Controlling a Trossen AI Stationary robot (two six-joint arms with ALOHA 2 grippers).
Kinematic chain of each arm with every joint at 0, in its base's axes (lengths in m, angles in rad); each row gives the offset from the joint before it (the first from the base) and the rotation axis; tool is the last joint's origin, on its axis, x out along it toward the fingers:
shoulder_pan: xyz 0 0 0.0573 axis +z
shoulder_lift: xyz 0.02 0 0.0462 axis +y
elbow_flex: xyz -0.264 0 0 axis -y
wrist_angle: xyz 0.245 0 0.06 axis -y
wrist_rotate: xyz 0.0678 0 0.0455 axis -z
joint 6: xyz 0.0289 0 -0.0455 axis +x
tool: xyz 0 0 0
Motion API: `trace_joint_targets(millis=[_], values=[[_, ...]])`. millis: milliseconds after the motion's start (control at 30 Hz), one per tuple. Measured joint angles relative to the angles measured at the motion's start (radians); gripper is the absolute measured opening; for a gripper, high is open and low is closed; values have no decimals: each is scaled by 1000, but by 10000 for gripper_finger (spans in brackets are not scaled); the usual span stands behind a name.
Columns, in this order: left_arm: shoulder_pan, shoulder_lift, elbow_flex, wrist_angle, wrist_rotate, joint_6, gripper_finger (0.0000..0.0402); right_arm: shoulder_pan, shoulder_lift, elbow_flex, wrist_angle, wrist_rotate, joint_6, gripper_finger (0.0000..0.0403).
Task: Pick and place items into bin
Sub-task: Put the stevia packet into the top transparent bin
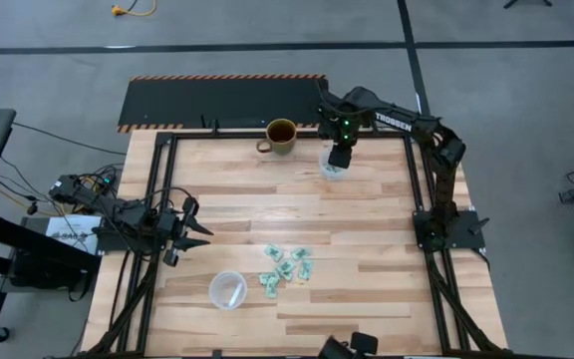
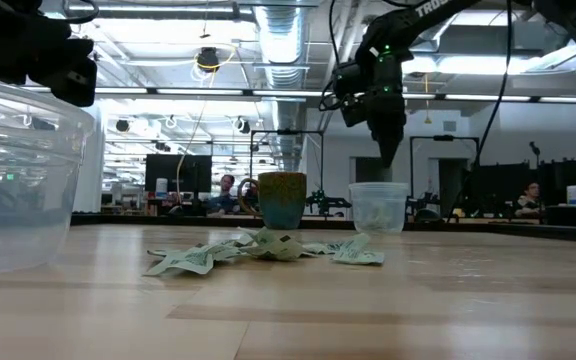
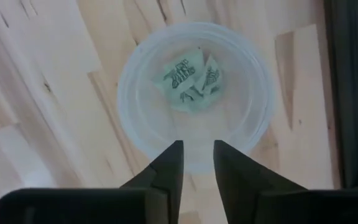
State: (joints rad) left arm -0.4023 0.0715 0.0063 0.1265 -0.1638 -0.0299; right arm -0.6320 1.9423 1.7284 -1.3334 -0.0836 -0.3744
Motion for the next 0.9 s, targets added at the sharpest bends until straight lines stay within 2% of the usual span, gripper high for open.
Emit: trace_joint_targets(millis=[200, 467, 733, 900], values=[[0, 0, 0, 0, 0, -1, 98, 43, 0, 28, -55, 1, 113, 76], [0, 0, 0, 0, 0, -25, 98, 164, -48, 32, -79, 1, 319, 75], [0, 0, 0, 0, 28, -36, 98, 348, -152, 32, -13, 5, 530, 75], [0, 0, 0, -1, 45, -40, 98, 500, -159, 32, 87, 6, 616, 75]])
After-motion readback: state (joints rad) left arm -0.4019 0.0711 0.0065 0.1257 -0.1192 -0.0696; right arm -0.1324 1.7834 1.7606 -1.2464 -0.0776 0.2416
